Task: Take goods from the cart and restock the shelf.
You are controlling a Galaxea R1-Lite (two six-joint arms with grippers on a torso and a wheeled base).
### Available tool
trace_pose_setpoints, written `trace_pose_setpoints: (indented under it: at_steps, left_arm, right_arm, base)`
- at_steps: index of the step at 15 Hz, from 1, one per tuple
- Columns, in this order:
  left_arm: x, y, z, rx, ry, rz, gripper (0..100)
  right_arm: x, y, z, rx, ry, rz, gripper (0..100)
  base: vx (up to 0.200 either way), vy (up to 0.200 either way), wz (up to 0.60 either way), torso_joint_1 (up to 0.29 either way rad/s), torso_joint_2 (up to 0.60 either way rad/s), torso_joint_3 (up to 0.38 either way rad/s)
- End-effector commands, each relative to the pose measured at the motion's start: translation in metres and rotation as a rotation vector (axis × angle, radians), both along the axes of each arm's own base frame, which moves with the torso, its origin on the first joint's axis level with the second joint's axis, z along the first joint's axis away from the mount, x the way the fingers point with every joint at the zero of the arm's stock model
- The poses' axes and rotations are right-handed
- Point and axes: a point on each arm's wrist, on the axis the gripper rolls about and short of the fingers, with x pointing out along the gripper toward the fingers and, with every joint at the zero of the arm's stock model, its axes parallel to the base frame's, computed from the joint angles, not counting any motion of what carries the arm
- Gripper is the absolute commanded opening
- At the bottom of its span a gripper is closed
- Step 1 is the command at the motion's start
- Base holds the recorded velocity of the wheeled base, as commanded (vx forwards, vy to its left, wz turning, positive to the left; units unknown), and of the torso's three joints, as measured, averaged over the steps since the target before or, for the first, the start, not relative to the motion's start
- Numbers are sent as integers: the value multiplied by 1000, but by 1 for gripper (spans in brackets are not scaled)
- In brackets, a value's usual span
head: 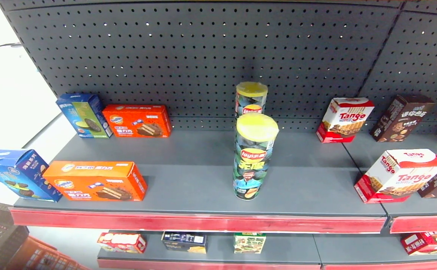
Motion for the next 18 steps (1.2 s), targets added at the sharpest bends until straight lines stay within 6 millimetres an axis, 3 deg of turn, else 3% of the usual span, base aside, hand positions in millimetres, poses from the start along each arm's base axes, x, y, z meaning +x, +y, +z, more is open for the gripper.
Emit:
trace_pose_setpoints:
  at_steps: [1, 5, 6, 8, 9, 10, 11, 15, 18]
  left_arm:
    - [-1, 0, 0, 8, -14, -3, 100]
    - [-1, 0, -1, -91, -11, -4, 100]
    - [-1, 2, 0, -129, -21, 99, 100]
    - [-1, 3, 0, -54, -21, 129, 100]
    - [-1, -3, 0, -41, -8, -157, 100]
    - [-2, -7, 0, -25, -4, -318, 100]
    - [-2, -7, 0, -25, -4, -318, 100]
    - [-1, 1, 0, -103, -22, 21, 100]
    - [-1, -1, 0, -154, -11, -62, 100]
  right_arm:
    - [0, 0, 0, 0, 0, 0, 100]
    - [0, 0, 0, 0, 0, 0, 100]
    - [0, 0, 0, 0, 0, 0, 100]
    - [0, 0, 0, 0, 0, 0, 100]
    - [0, 0, 0, 0, 0, 0, 100]
    - [0, 0, 0, 0, 0, 0, 100]
    - [0, 0, 0, 0, 0, 0, 100]
    - [0, 0, 0, 0, 0, 0, 100]
    - [0, 0, 0, 0, 0, 0, 100]
  base:
    - [0, 0, 0, 0, 0, 0]
    - [0, 0, 0, 0, 0, 0]
    - [0, 0, 0, 0, 0, 0]
    - [0, 0, 0, 0, 0, 0]
    - [0, 0, 0, 0, 0, 0]
    - [0, 0, 0, 0, 0, 0]
    - [0, 0, 0, 0, 0, 0]
    - [0, 0, 0, 0, 0, 0]
    - [0, 0, 0, 0, 0, 0]
